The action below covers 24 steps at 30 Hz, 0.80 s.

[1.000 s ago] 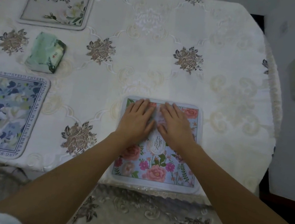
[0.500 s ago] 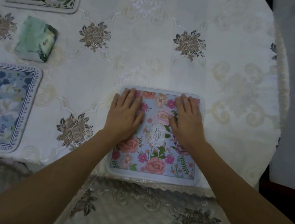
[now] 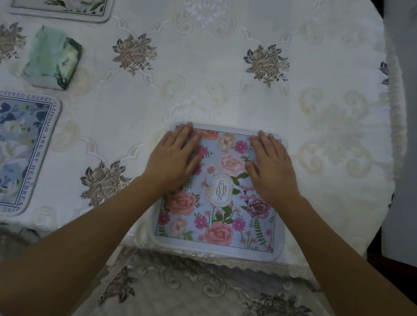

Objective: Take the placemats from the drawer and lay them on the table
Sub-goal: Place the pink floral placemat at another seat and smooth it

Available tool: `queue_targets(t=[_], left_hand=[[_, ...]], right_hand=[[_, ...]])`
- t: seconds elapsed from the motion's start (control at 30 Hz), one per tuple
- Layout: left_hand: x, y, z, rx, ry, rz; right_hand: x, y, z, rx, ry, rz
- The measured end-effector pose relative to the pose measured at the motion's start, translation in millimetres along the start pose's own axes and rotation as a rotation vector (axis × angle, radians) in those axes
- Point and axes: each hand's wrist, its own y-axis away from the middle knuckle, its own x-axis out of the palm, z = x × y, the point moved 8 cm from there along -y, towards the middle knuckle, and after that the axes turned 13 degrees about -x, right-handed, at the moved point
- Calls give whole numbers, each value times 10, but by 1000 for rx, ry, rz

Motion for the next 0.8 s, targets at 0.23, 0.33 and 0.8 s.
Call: queue_targets(t=[0.23,0.33,0.8], left_hand=[[-52,192,223,-73,56,4],[-31,428,195,-62,41,28],[296,1672,219,-21,-106,207]], right_hand=[[-45,240,-102,89,-44,-17],[14,442,-19,99,-31,25],[315,1716,438,36,-38,218]])
